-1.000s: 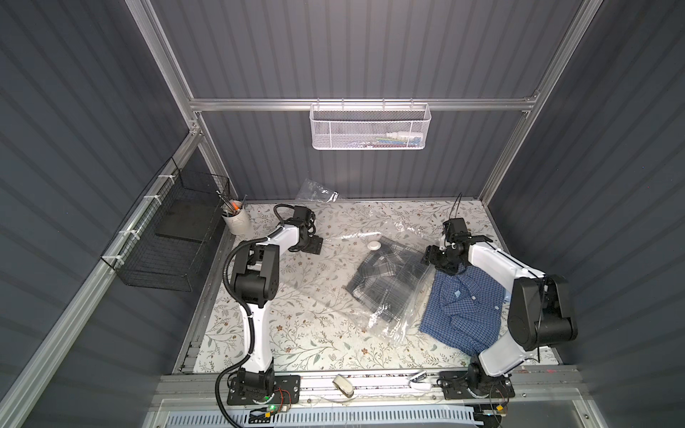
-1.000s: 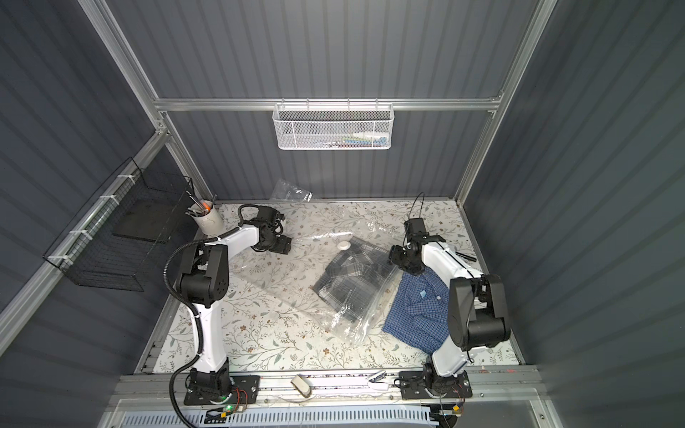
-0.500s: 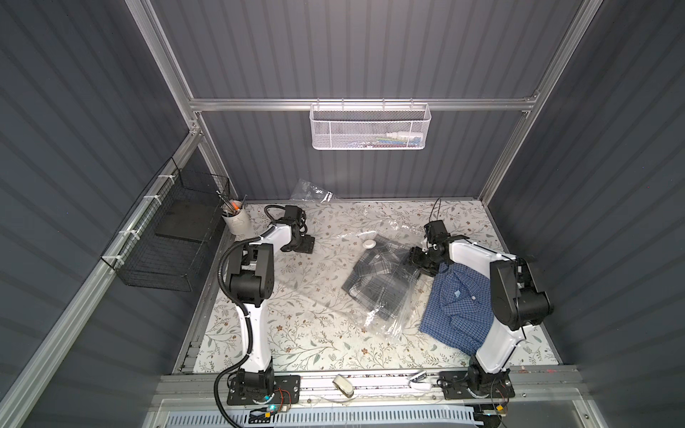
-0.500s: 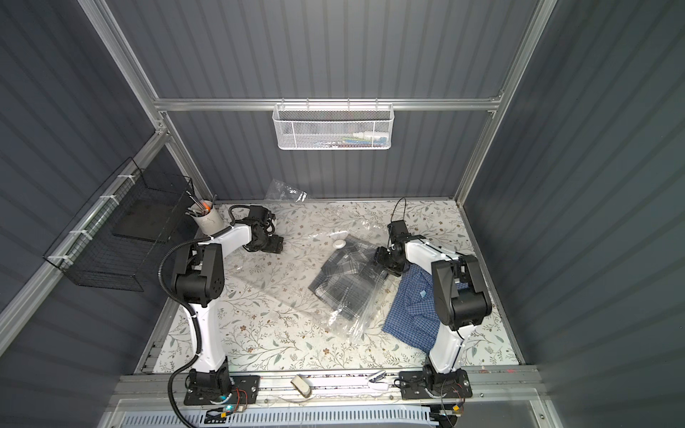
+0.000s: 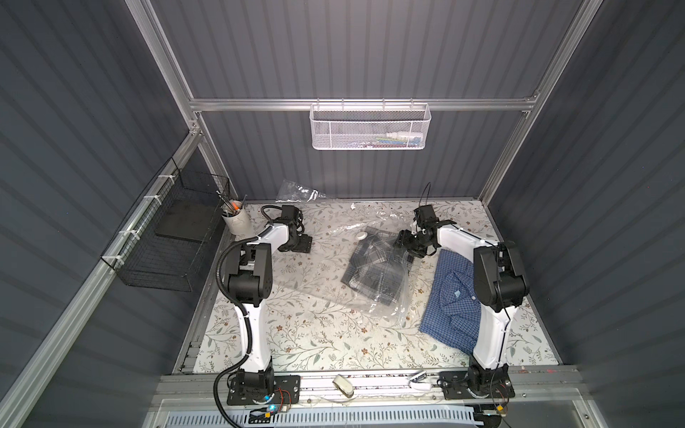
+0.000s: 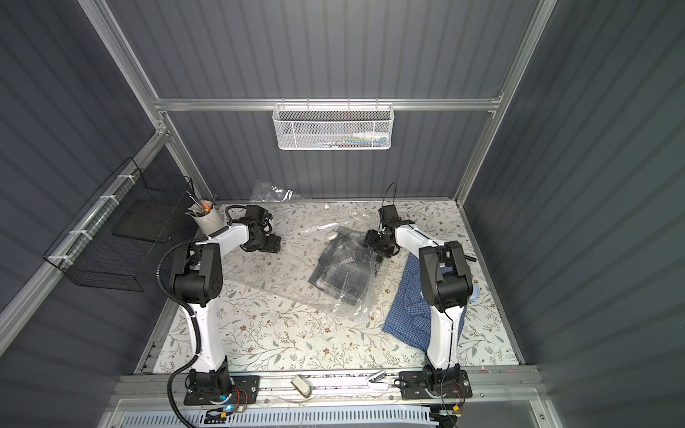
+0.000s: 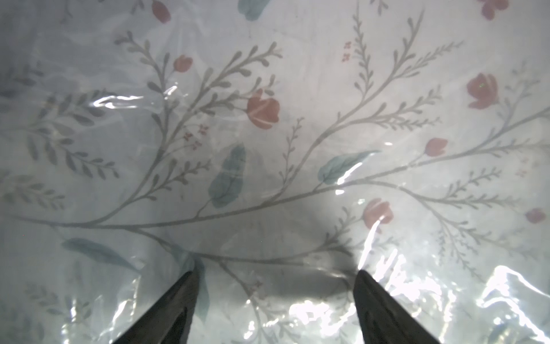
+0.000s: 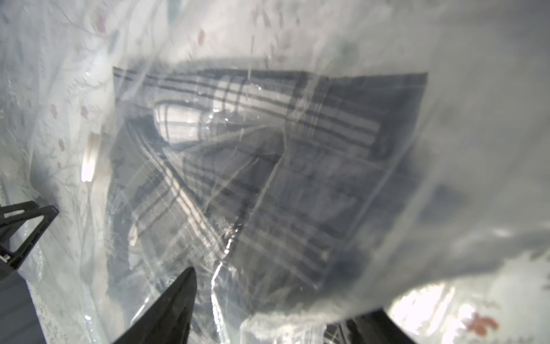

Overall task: Take the shirt out of the vacuum bag
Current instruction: Adjust the vacuum bag at the center of the board.

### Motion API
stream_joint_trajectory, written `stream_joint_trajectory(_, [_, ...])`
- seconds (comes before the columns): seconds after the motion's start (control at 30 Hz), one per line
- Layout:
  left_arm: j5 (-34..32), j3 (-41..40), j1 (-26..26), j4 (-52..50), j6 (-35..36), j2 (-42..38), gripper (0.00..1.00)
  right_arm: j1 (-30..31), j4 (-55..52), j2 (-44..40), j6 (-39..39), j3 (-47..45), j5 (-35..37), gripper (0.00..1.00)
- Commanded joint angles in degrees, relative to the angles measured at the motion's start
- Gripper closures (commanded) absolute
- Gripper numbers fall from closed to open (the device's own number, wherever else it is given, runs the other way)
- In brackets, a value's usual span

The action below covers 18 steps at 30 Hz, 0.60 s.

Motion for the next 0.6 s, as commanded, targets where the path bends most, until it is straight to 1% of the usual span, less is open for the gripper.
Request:
stream_joint_trajectory(0.0, [1.96,2.25,-0.52,-2.67,-0.20,-4.45,0.16,-0.63,-5.24,-1.77,-3.61,2.35,2.74,0.23])
stream_joint_trajectory(0.07, [1.96,2.75,-0.55,-3.27,0.17,-5.78,0.16,-1.33,-6.86,-5.08,-4.86,0.90,4.76,0.20])
stream_joint_trajectory(0.13, [2.03,2.93,-0.54,-3.62,0.37,-7.01,0.16,-2.40,-7.67,-10.13,-5.81,-2.43,6.43,0.16])
stream_joint_trajectory(0.27, [2.36,2.97,-0.97,-3.66,0.40,-7.99,0.16,-4.77,-9.89,-19.38,-7.23,-8.27,8.91,0.14])
stream_joint_trajectory(0.33, [2.72,2.97,-1.44,-3.39,0.28,-7.79,0.16,-5.66,-11.85,-23.48,-8.00,-10.61,9.82,0.14])
stream_joint_trajectory(0.47, [3.24,2.40,-2.54,-2.72,0.02,-7.15,0.16,-6.62,-13.72,-28.27,-8.70,-15.41,12.66,0.15])
stream_joint_trajectory(0.57, [4.44,1.85,-3.44,-2.17,-0.43,-6.82,0.16,-10.46,-11.70,-29.87,-7.40,-20.76,11.04,0.17])
